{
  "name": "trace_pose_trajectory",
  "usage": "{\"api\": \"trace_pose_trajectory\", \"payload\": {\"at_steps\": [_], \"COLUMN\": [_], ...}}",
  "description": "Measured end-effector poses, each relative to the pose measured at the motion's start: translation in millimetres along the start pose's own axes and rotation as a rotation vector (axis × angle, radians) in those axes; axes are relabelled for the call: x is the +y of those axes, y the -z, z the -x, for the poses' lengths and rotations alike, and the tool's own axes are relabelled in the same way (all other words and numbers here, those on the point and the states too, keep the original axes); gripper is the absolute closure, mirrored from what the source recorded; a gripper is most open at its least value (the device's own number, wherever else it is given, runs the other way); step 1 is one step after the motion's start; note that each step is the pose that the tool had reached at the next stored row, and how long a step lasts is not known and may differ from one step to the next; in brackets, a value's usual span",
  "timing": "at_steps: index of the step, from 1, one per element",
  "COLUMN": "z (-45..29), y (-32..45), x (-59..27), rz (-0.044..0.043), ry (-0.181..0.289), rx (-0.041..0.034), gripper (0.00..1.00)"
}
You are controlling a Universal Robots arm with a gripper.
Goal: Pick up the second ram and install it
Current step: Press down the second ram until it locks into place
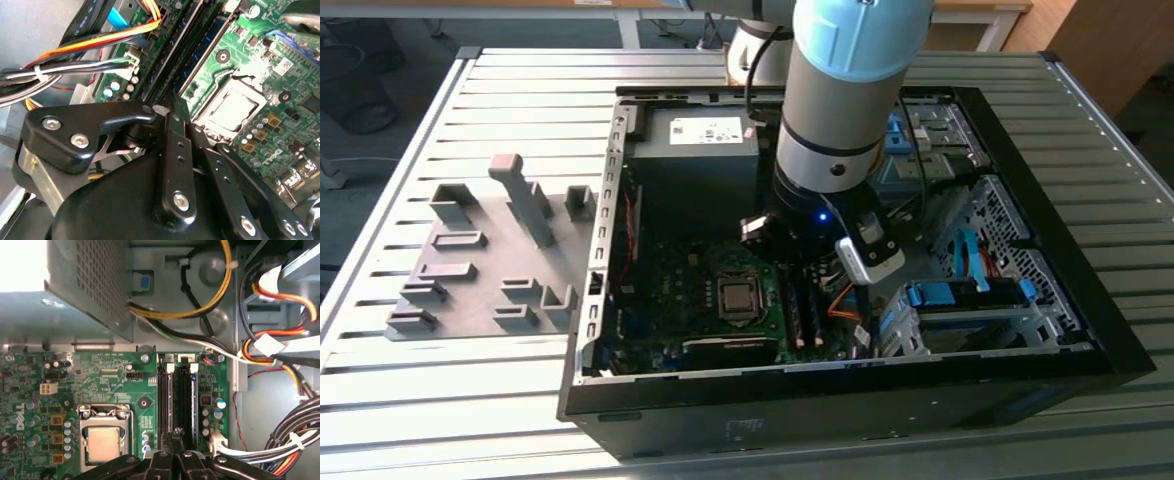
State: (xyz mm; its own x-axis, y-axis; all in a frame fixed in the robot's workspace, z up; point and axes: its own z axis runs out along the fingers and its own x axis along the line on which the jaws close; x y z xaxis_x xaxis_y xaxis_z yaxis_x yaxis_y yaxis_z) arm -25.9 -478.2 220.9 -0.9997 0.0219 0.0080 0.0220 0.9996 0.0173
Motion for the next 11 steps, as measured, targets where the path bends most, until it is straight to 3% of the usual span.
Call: {"api": "trace_pose_trajectory", "payload": {"at_steps": [5, 11], "z": [-0.3, -0.3], "y": [15.1, 16.3], "x": [-0.2, -0.2], "rz": [-0.0031, -0.0031], "ry": [0.0, 0.0], "rx": [0.0009, 0.0009], "gripper": [0.89, 0.89]}}
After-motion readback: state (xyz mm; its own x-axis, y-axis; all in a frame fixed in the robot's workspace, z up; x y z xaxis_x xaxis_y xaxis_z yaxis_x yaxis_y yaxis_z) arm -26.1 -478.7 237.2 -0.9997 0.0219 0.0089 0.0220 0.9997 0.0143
